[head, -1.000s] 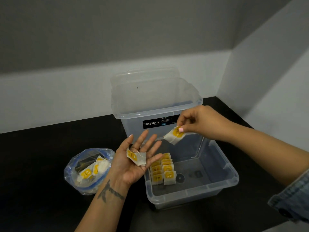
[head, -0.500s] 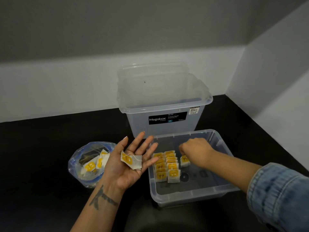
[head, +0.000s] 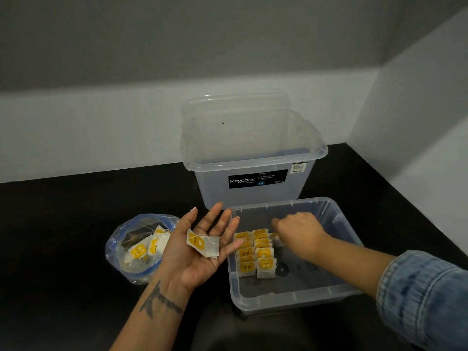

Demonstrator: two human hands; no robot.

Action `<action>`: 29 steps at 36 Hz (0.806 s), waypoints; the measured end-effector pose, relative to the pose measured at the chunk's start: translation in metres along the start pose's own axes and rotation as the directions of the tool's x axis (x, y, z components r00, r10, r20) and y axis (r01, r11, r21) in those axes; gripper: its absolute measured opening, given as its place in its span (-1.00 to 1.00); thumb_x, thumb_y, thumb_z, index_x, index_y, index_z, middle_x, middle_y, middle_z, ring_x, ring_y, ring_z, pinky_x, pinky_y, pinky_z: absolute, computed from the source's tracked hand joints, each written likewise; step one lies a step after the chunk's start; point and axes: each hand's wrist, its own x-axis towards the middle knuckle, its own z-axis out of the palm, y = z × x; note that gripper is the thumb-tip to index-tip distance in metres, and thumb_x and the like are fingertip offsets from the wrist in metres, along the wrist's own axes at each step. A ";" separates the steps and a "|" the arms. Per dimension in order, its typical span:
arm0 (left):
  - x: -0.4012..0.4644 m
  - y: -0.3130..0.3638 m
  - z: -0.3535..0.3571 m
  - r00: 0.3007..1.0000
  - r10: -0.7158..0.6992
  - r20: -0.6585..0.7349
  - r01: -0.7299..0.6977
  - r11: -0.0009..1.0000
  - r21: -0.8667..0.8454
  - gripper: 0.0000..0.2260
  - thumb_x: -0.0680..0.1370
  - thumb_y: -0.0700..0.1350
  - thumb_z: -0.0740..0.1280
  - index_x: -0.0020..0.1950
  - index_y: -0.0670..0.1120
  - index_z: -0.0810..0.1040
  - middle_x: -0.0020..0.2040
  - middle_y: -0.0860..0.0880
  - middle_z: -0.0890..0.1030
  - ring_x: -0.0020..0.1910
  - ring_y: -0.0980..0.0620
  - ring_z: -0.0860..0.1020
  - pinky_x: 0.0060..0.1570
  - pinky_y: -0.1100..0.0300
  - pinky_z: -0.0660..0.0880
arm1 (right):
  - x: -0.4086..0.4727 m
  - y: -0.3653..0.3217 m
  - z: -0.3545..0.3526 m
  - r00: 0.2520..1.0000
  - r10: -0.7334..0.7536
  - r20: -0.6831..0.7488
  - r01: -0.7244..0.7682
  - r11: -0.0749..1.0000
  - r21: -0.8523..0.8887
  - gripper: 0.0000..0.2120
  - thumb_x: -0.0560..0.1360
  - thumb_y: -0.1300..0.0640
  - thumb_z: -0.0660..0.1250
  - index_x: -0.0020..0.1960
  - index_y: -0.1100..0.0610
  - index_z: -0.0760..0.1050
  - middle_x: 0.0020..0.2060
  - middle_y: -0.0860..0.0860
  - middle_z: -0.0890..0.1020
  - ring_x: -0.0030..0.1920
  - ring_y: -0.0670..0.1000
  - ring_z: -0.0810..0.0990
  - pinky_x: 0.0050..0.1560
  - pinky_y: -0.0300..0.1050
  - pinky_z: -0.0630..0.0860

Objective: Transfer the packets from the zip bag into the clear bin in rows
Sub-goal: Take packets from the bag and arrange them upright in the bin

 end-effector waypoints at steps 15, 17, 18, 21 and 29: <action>0.001 -0.002 0.003 1.000 -0.005 0.024 0.005 1.000 0.010 -0.63 0.50 0.07 0.22 -0.02 -0.15 0.70 0.09 -0.15 0.65 -0.08 -0.13 0.67 -0.19 -0.18 0.60 | 0.003 0.009 0.006 0.999 -0.048 0.003 0.048 0.994 -0.098 -0.73 0.56 0.23 0.20 0.26 0.19 0.34 -0.01 0.09 0.63 -0.03 0.14 0.61 -0.14 -0.06 0.35; 0.001 -0.002 0.005 0.999 -0.013 0.036 0.013 1.000 0.009 -0.66 0.44 0.05 0.29 -0.01 -0.15 0.70 0.09 -0.16 0.65 -0.07 -0.14 0.67 -0.20 -0.20 0.60 | 0.001 0.011 0.008 0.999 -0.043 0.013 0.044 0.995 -0.086 -0.77 0.56 0.21 0.20 0.22 0.17 0.39 -0.02 0.08 0.63 -0.03 0.13 0.61 -0.11 -0.07 0.36; 0.001 -0.002 0.006 0.999 -0.016 0.040 0.015 1.000 0.006 -0.66 0.43 0.05 0.30 -0.01 -0.15 0.69 0.10 -0.16 0.65 -0.06 -0.15 0.67 -0.20 -0.20 0.60 | 0.001 0.012 0.008 0.999 -0.043 0.013 0.044 0.996 -0.076 -0.79 0.56 0.20 0.20 0.20 0.16 0.41 -0.03 0.08 0.63 -0.04 0.13 0.61 -0.10 -0.07 0.38; 0.002 -0.001 0.005 0.999 -0.011 0.033 0.011 1.000 0.003 -0.62 0.52 0.08 0.21 -0.01 -0.15 0.70 0.10 -0.15 0.65 -0.06 -0.14 0.67 -0.19 -0.20 0.59 | -0.003 0.013 0.010 0.999 -0.047 0.025 0.048 0.997 -0.060 -0.82 0.57 0.18 0.19 0.16 0.13 0.45 -0.04 0.07 0.63 -0.04 0.10 0.61 -0.01 -0.06 0.44; 0.004 -0.001 0.004 0.999 -0.012 0.031 0.012 1.000 0.004 -0.60 0.55 0.09 0.17 0.01 -0.14 0.69 0.10 -0.15 0.65 -0.06 -0.14 0.67 -0.20 -0.19 0.60 | -0.001 0.011 0.012 0.996 -0.052 0.079 0.058 0.995 -0.078 -0.81 0.58 0.13 0.18 0.08 0.09 0.55 -0.06 0.06 0.65 -0.04 0.09 0.61 -0.04 -0.08 0.42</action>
